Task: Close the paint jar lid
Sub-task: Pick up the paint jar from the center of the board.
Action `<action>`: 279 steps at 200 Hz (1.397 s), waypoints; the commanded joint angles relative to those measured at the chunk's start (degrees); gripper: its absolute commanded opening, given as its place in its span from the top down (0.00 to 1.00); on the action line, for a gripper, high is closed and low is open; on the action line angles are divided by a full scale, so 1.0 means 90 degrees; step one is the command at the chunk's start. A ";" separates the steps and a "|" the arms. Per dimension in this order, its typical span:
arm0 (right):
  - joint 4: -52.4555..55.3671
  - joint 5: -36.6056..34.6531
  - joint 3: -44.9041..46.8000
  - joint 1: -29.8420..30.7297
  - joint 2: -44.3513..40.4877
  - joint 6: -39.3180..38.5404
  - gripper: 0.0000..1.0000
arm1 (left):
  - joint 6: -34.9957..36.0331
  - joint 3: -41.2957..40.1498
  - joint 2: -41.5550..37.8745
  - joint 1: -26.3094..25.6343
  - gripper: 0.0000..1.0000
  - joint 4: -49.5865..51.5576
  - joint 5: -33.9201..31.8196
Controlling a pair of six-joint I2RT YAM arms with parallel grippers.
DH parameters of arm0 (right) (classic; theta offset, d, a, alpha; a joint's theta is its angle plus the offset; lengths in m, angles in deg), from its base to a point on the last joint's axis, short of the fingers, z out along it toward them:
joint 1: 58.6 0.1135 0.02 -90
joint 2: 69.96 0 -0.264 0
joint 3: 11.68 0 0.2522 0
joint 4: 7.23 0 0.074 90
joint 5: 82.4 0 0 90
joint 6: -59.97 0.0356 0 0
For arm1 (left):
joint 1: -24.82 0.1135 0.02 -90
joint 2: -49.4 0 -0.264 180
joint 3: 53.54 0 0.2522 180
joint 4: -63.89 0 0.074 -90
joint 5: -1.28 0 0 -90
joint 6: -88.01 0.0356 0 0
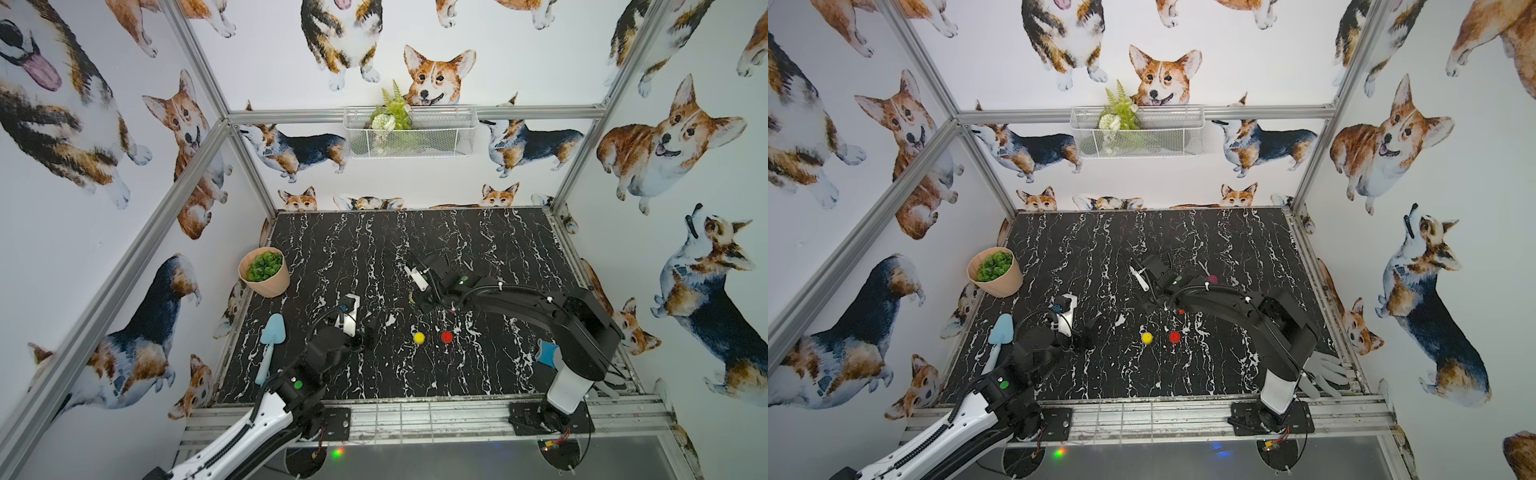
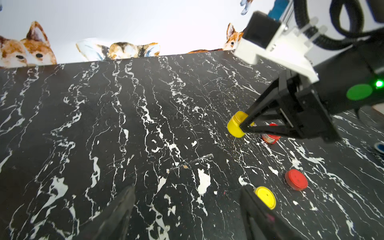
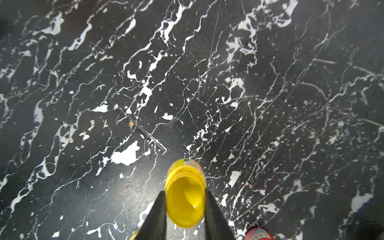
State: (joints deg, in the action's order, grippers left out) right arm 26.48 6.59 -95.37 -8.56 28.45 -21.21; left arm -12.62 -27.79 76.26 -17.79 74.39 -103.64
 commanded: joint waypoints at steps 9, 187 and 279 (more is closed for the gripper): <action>0.0743 0.0709 -0.0326 -0.0004 -0.0290 -0.0266 0.72 | 0.0684 -0.0285 -0.0044 -0.0002 0.23 -0.1509 0.0349; 0.1114 0.1937 -0.1286 0.0699 -0.0668 -0.0266 0.71 | 0.2102 -0.0147 0.1382 -0.0012 0.35 -0.2904 0.1413; 0.1148 0.1885 -0.1549 0.0845 -0.0457 -0.0232 0.71 | 0.2134 -0.0063 0.1356 -0.0004 0.43 -0.2830 0.1491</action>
State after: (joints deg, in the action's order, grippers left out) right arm 36.21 23.72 -108.33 -1.32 24.06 -23.61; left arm 5.72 -29.24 87.69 -17.83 50.50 -91.20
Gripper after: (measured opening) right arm 0.295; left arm 0.585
